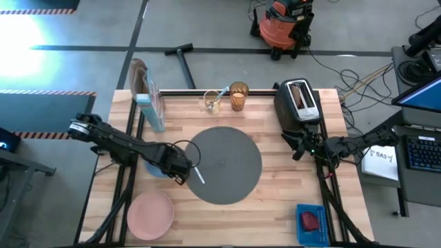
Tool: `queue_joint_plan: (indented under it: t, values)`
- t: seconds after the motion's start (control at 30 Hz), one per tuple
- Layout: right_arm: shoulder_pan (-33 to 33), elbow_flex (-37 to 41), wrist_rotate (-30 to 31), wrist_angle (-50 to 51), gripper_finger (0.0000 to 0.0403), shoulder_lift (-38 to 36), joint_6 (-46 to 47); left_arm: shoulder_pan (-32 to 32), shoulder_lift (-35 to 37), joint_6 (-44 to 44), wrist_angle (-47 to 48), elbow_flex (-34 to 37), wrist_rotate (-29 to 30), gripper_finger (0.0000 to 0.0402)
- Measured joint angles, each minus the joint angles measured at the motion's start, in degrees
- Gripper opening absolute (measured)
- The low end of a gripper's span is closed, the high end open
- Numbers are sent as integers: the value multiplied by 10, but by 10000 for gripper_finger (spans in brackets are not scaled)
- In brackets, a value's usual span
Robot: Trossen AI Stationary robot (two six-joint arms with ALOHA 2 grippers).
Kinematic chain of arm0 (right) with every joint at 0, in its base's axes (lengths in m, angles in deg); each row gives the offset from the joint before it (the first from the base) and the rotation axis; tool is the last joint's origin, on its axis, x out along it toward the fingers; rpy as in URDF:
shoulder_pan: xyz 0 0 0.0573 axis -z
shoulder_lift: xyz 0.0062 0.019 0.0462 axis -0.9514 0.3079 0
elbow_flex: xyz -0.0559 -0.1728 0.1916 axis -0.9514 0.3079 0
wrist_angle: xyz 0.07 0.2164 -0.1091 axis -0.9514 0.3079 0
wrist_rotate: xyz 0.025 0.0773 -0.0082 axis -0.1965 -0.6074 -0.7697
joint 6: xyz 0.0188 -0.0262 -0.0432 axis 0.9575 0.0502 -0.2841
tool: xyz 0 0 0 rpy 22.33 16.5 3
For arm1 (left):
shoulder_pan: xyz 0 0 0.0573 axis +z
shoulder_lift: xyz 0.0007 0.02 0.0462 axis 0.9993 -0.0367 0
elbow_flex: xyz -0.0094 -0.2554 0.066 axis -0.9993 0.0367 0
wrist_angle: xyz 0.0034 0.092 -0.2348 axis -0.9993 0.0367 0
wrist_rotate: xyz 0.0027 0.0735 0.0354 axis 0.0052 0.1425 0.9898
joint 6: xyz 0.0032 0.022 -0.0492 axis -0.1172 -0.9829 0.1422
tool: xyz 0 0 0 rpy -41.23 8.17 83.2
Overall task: Arrange a breakfast setting
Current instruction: Put the blue bowl on the gray table mat
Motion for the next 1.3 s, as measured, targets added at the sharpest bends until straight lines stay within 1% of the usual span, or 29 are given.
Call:
queue_joint_plan:
  t: [0.2,0.33,0.53,0.7,0.83,1.0,1.17,1.3]
  values:
    - [0,0,0,0,123,0,0,0,-4,-37,6,-84,29,1]
    - [0,0,0,0,123,0,0,7,-33,-114,17,-137,44,0]
    - [0,0,0,0,123,0,0,41,-120,-243,30,-209,73,0]
    - [0,0,0,0,123,0,0,58,-202,-348,28,-294,83,0]
    - [0,0,0,0,123,0,0,57,-246,-368,70,-349,80,0]
    - [0,0,0,0,123,0,0,57,-276,-379,71,-365,72,0]
    - [0,0,0,0,123,0,0,58,-301,-403,44,-364,50,0]
    - [0,0,0,0,123,0,0,58,-306,-419,16,-364,35,0]
